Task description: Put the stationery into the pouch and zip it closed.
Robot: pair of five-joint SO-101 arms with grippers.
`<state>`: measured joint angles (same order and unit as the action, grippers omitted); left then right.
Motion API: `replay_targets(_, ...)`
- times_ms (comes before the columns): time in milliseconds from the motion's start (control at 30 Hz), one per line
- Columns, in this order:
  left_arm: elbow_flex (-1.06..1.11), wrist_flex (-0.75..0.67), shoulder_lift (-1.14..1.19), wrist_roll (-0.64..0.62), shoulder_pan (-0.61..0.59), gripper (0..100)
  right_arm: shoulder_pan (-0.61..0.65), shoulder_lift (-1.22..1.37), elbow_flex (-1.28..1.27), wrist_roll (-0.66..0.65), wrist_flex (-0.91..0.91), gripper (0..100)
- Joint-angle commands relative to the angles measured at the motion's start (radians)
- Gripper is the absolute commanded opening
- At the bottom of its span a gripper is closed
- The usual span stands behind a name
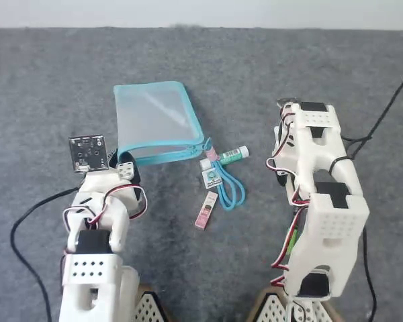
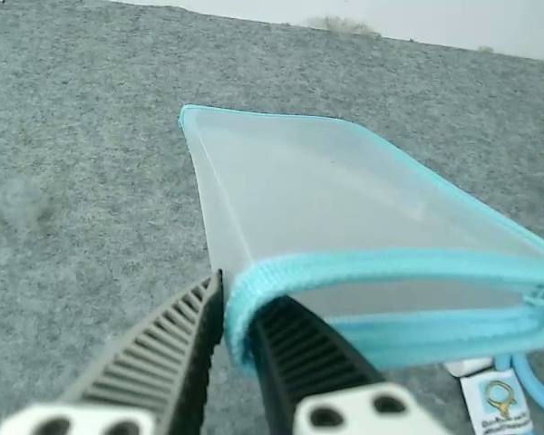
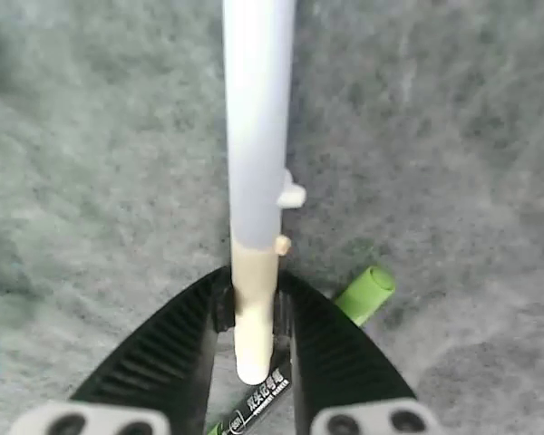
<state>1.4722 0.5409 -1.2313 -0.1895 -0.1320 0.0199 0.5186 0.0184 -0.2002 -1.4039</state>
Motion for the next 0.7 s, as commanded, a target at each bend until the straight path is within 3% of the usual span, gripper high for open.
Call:
replay_targets(0, -0.031, -0.035, -0.003, -0.012, 0.009, 1, 0.005, -0.145, -0.038, -0.061, -0.073, 0.8)
replay_targets(233, -0.031, -0.037, -0.003, -0.012, 0.009, 1, 0.125, -0.659, -0.249, -0.117, -0.151, 0.8)
replay_targets(433, -0.031, -0.037, -0.003, -0.012, 0.009, 1, 0.414, -1.09, -0.453, -0.114, -0.228, 0.7)
replay_targets(667, -0.03, -0.037, -0.002, -0.012, 0.009, 1, 0.645, -1.082, -0.373, -0.114, -0.343, 0.7)
